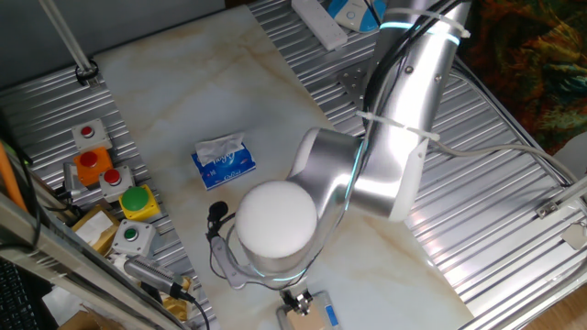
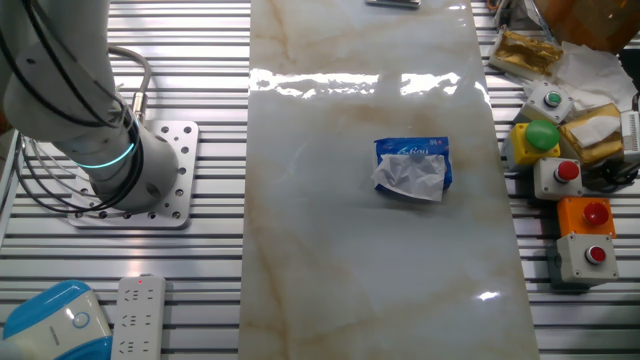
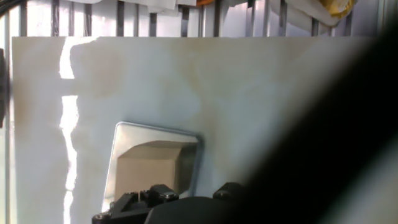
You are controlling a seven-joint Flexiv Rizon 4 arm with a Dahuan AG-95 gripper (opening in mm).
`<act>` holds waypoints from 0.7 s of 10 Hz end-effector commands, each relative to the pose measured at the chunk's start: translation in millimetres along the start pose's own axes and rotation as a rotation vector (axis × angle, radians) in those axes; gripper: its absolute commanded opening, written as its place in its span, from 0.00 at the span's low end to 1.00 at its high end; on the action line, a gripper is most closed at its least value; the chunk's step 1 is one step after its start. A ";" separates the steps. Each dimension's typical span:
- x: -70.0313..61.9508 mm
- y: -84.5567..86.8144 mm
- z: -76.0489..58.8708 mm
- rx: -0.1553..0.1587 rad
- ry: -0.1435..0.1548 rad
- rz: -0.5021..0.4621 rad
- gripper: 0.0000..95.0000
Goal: Place the block on the scale
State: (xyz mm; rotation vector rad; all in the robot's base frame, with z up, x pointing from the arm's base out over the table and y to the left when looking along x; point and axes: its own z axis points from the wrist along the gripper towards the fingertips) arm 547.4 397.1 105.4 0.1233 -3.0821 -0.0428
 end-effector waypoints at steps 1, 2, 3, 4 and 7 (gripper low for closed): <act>-2.2 -9.2 -4.0 0.002 0.001 -0.014 0.40; -3.4 -44.9 -12.6 0.002 0.001 -0.065 0.40; -1.9 -50.8 -14.5 0.003 -0.001 -0.078 0.40; 1.9 -50.4 -13.7 0.007 -0.001 -0.072 0.40; 2.4 -50.2 -12.1 0.017 0.003 -0.073 0.20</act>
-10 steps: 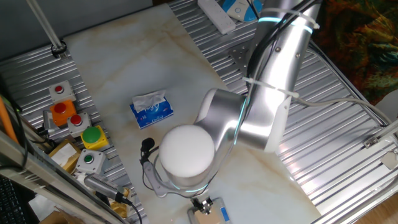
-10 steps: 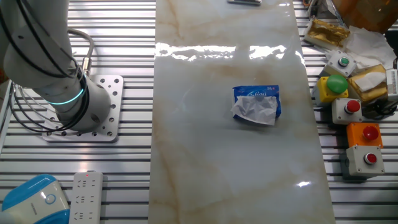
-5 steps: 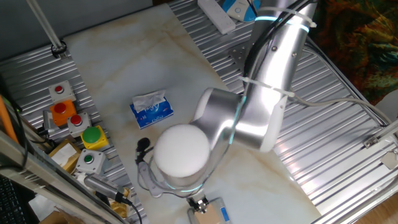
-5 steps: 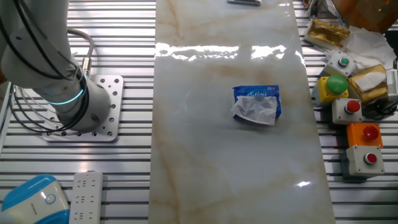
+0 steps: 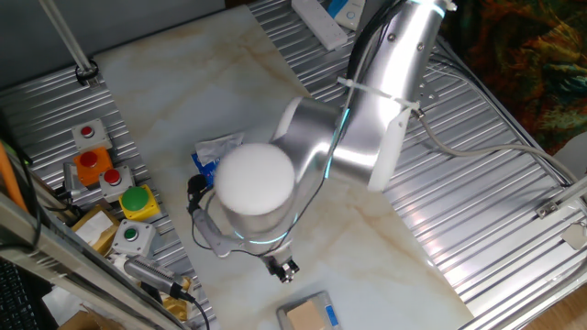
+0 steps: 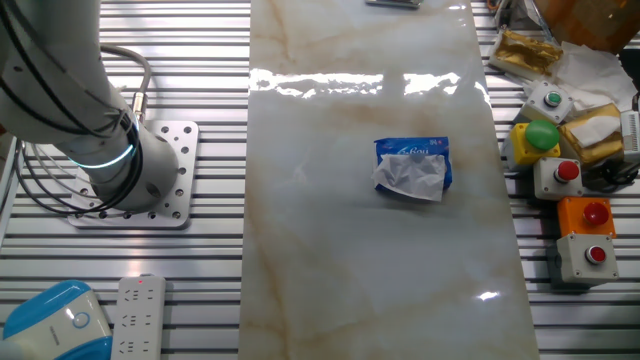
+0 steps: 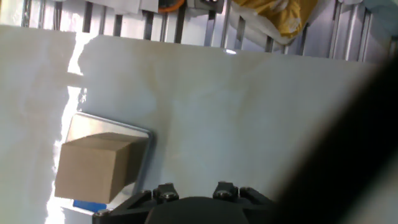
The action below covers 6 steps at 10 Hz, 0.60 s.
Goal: Place the block on the scale
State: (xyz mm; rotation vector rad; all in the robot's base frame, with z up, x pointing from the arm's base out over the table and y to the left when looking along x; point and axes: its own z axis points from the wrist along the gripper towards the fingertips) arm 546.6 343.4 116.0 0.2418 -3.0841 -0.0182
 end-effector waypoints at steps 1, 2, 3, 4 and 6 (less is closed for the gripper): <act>-2.9 2.8 0.0 0.000 0.010 0.005 0.20; 0.9 3.7 1.6 0.008 0.010 0.012 0.00; 4.3 4.6 3.1 0.002 0.006 0.009 0.00; 5.2 4.8 3.5 0.005 0.002 0.008 0.00; 6.8 5.3 4.3 0.002 0.002 0.007 0.00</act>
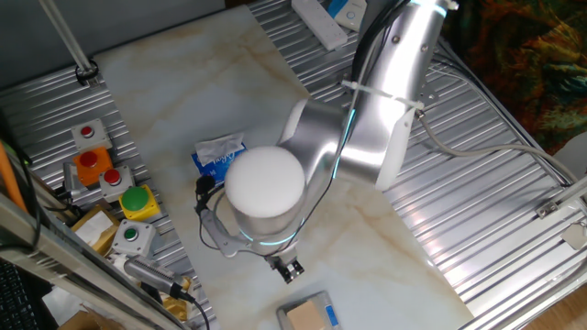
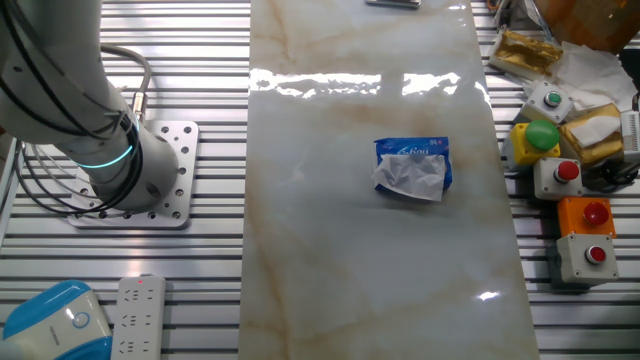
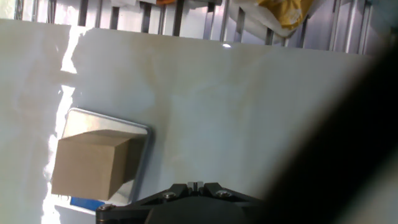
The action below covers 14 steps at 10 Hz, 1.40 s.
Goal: Place the block on the scale
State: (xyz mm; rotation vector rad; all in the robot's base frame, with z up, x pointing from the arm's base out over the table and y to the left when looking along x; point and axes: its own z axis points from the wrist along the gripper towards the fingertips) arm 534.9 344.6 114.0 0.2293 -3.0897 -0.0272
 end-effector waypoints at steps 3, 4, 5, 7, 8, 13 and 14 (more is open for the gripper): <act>-1.8 3.0 2.8 0.005 0.003 -0.002 0.00; -0.3 3.3 3.3 0.008 0.000 -0.004 0.00; 3.0 4.2 4.0 0.008 -0.004 -0.004 0.00; 23.8 9.9 3.9 -0.001 -0.019 -0.007 0.00; 31.4 12.5 4.4 -0.001 -0.014 -0.010 0.00; 62.8 28.0 16.1 -0.005 -0.013 -0.022 0.00; 63.3 28.9 19.0 0.002 -0.012 -0.029 0.00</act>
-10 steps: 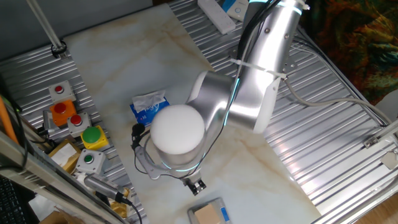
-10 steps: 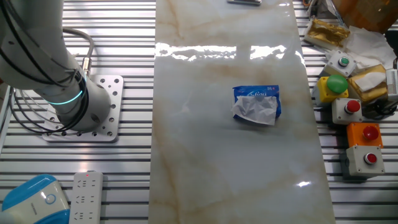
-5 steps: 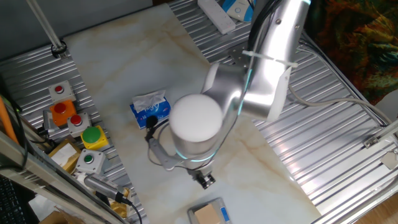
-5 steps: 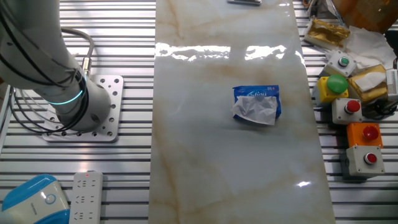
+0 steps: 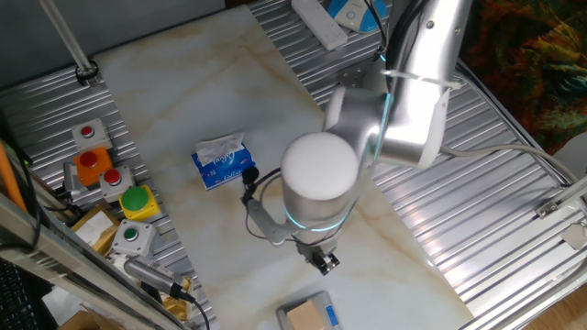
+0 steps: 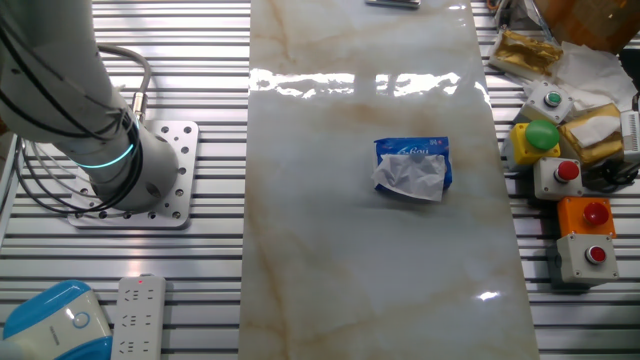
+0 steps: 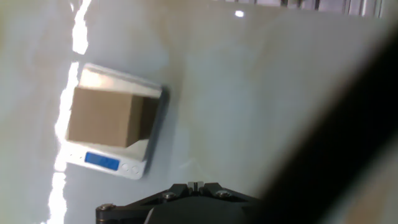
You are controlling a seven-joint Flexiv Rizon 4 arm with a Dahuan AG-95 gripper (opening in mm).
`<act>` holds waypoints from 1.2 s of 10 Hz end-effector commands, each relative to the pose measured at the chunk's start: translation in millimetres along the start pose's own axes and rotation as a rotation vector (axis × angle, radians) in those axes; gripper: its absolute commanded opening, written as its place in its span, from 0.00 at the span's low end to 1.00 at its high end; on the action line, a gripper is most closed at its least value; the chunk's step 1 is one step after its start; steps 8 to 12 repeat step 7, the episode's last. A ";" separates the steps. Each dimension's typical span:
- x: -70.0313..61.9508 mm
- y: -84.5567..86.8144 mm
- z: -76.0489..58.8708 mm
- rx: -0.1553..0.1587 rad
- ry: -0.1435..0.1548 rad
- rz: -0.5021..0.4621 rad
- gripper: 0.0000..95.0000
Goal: Place the block on the scale
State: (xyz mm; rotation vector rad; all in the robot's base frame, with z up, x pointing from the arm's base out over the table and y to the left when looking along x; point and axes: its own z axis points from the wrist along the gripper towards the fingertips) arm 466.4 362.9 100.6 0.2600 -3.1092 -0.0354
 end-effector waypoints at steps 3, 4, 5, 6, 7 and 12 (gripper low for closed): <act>1.1 3.3 7.5 0.003 0.008 -0.013 0.00; 1.3 3.7 8.9 -0.005 0.000 -0.011 0.00; 1.2 3.8 9.1 -0.001 0.000 -0.013 0.00; 1.2 3.8 9.2 0.002 0.003 -0.024 0.00; 1.5 3.9 9.3 0.007 0.004 -0.033 0.00; 1.5 3.9 9.3 0.007 0.004 -0.033 0.00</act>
